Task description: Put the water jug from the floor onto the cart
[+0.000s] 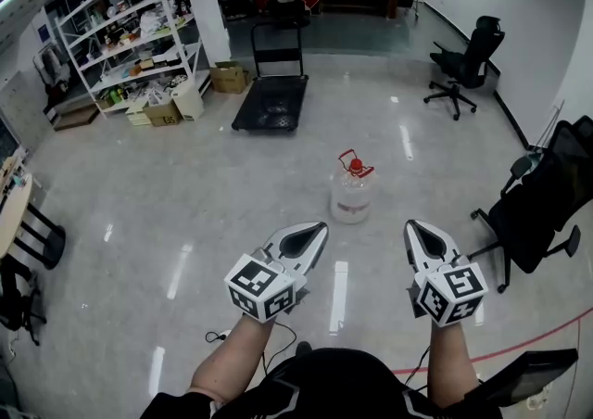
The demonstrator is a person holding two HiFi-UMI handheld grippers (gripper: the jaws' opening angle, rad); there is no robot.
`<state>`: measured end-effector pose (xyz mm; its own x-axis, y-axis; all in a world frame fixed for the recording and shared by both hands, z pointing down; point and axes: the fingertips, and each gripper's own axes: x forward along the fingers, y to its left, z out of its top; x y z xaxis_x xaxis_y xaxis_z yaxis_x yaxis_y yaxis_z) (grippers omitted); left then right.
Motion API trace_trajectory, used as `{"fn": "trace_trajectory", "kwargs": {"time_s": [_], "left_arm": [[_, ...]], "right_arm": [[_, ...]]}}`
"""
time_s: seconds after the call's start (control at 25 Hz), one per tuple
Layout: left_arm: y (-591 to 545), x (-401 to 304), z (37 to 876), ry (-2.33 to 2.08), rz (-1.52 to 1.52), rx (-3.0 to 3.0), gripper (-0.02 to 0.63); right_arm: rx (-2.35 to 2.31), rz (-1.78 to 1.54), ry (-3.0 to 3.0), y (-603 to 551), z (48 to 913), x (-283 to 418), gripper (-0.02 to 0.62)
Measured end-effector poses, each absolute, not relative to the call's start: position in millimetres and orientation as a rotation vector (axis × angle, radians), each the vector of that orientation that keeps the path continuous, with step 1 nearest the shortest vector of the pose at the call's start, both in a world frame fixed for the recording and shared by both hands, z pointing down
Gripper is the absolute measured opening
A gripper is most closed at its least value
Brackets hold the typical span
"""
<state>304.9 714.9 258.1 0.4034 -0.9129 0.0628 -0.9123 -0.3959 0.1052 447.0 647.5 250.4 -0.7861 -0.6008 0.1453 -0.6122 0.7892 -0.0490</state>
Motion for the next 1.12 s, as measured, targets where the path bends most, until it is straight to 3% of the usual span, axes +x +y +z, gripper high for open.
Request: {"fn": "trace_trajectory", "kwargs": {"time_s": [0.68,1.12], "left_arm": [[701.3,241.1,274.3,-1.582,-0.055,2.531,-0.006],[584.9,231.7,279.1,-1.575,-0.027,2.541,-0.006]], "right_arm": [[1.046,0.141,-2.799,635.3,260.0,391.0,0.003],[1.009,0.192,-2.863,521.5,265.2,375.6,0.003]]}}
